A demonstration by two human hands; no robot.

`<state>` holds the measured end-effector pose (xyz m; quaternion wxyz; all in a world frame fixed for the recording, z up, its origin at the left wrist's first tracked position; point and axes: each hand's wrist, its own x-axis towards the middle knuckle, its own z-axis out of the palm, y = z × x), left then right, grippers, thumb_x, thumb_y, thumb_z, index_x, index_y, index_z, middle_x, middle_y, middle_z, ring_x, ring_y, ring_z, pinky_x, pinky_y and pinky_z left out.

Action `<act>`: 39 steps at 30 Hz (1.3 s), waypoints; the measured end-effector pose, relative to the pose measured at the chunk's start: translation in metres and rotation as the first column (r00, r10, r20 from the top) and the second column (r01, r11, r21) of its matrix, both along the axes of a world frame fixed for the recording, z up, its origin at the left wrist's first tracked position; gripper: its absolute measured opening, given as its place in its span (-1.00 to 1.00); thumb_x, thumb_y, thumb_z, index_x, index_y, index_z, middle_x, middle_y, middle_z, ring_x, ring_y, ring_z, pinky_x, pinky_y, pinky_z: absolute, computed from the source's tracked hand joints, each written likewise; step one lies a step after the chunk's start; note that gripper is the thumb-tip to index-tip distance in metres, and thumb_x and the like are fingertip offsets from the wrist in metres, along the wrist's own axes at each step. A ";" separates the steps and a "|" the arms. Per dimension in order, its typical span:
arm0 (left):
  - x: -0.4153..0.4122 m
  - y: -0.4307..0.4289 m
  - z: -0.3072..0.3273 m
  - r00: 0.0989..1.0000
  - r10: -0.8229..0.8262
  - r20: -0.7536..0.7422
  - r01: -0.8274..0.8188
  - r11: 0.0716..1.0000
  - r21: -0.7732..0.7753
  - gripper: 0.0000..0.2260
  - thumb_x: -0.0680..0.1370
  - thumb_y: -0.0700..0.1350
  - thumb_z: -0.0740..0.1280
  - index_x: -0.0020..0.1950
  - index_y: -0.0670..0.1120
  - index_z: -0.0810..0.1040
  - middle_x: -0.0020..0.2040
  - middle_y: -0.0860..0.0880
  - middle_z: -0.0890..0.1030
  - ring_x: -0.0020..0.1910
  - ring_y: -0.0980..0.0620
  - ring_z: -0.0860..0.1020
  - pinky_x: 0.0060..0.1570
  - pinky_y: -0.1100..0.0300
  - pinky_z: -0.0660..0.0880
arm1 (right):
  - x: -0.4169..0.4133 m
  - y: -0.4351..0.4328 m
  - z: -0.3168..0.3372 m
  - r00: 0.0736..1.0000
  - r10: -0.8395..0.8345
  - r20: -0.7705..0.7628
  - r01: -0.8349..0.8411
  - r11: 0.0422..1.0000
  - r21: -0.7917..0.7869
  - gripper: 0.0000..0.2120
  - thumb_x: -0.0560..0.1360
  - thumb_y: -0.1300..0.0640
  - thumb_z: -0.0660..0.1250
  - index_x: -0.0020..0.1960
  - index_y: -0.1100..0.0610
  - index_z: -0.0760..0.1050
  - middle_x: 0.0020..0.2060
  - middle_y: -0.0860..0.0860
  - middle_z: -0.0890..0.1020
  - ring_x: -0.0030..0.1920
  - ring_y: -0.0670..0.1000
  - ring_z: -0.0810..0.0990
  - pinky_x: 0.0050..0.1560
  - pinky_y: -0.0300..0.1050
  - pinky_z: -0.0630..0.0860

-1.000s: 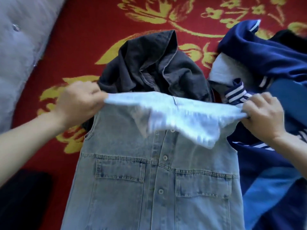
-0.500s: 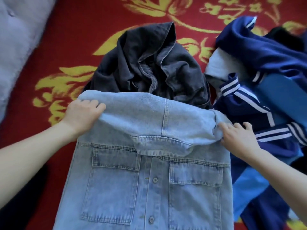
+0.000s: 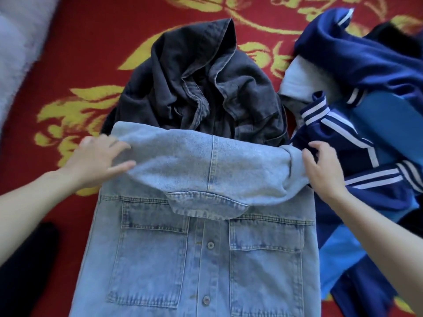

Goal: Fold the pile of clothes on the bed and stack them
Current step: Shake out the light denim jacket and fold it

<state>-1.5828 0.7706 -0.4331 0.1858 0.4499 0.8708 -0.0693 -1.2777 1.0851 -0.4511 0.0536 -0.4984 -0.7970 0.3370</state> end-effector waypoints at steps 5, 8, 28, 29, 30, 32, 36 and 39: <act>-0.010 0.038 -0.006 0.667 0.707 0.233 -0.738 0.669 0.083 -0.48 0.56 0.05 0.22 0.44 -0.16 0.23 0.35 -0.24 0.33 0.30 -0.25 0.31 0.19 -0.12 0.32 | -0.028 0.013 0.005 0.984 -0.022 0.176 0.054 0.982 -0.180 -0.41 0.52 -0.09 0.27 0.44 0.12 0.19 0.13 0.11 0.51 0.21 0.15 0.47 0.05 -0.03 0.38; -0.017 0.051 -0.013 0.444 0.786 0.430 -0.880 0.473 0.044 -0.74 0.55 -0.05 0.22 -0.18 -0.25 0.44 -0.23 -0.15 0.36 -0.26 -0.10 0.34 -0.34 0.10 0.22 | -0.035 0.018 0.004 0.975 0.030 0.222 0.003 0.990 -0.143 -0.45 0.50 -0.02 0.31 0.42 0.12 0.26 0.24 0.09 0.50 0.22 0.12 0.46 0.07 -0.06 0.38; -0.010 0.062 0.004 0.953 0.232 0.193 -0.293 0.865 0.407 -0.24 0.29 -0.14 0.23 0.50 -0.05 0.13 0.49 -0.13 0.19 0.47 -0.10 0.10 0.40 -0.05 0.08 | -0.018 0.009 0.014 0.969 0.228 0.094 -0.243 0.945 0.221 -0.37 0.32 0.02 0.09 0.36 0.17 0.41 0.38 0.15 0.36 0.41 0.16 0.24 0.38 0.02 0.13; -0.005 0.066 0.009 0.984 0.084 0.159 -0.125 0.956 0.267 -0.22 0.31 -0.14 0.25 0.51 0.02 0.07 0.50 -0.10 0.17 0.48 -0.04 0.04 0.41 -0.04 0.01 | -0.027 0.008 0.017 0.908 0.387 0.160 -0.409 0.902 0.139 -0.31 0.31 0.00 0.11 0.43 0.13 0.30 0.45 0.11 0.27 0.46 0.11 0.17 0.42 0.00 0.06; -0.001 0.070 0.013 0.989 -0.012 0.149 0.001 0.997 0.074 -0.21 0.36 -0.16 0.28 0.52 0.09 0.00 0.49 -0.07 0.17 0.47 0.02 0.02 0.42 -0.03 -0.06 | -0.035 0.007 0.019 0.825 0.517 0.229 -0.536 0.844 0.027 -0.26 0.31 -0.02 0.15 0.49 0.08 0.17 0.48 0.05 0.20 0.48 0.05 0.12 0.45 0.02 0.00; 0.003 0.073 0.010 0.991 -0.067 0.115 0.083 0.986 -0.143 -0.22 0.43 -0.15 0.32 0.52 0.11 -0.04 0.34 -0.06 0.35 0.40 0.01 0.15 0.43 -0.05 -0.09 | -0.050 0.005 0.024 0.652 0.655 0.383 -0.617 0.751 -0.235 -0.16 0.37 0.01 0.29 0.53 -0.05 -0.07 0.39 -0.05 0.32 0.43 0.00 0.21 0.45 0.06 0.01; -0.009 0.062 0.004 0.995 -0.088 -0.042 0.089 0.996 0.010 -0.63 0.45 -0.07 0.28 0.26 0.03 0.44 -0.08 -0.01 0.56 0.08 -0.07 0.49 0.35 -0.01 0.17 | -0.048 0.009 0.030 0.480 0.616 0.625 -0.673 0.715 -0.189 -0.63 0.45 0.12 0.28 0.23 -0.08 0.37 -0.17 -0.07 0.56 0.00 0.04 0.51 0.11 -0.04 0.19; -0.005 0.037 0.012 0.975 -0.195 -0.109 0.216 0.943 0.253 -0.76 0.39 0.01 0.11 -0.02 0.00 0.45 -0.26 -0.05 0.54 -0.28 -0.15 0.55 -0.32 -0.01 0.52 | -0.021 0.016 0.025 0.616 0.624 0.480 -0.769 0.610 0.194 -0.67 0.40 0.28 0.31 -0.41 0.04 0.24 -0.55 -0.09 0.31 -0.51 -0.05 0.31 -0.15 -0.09 0.17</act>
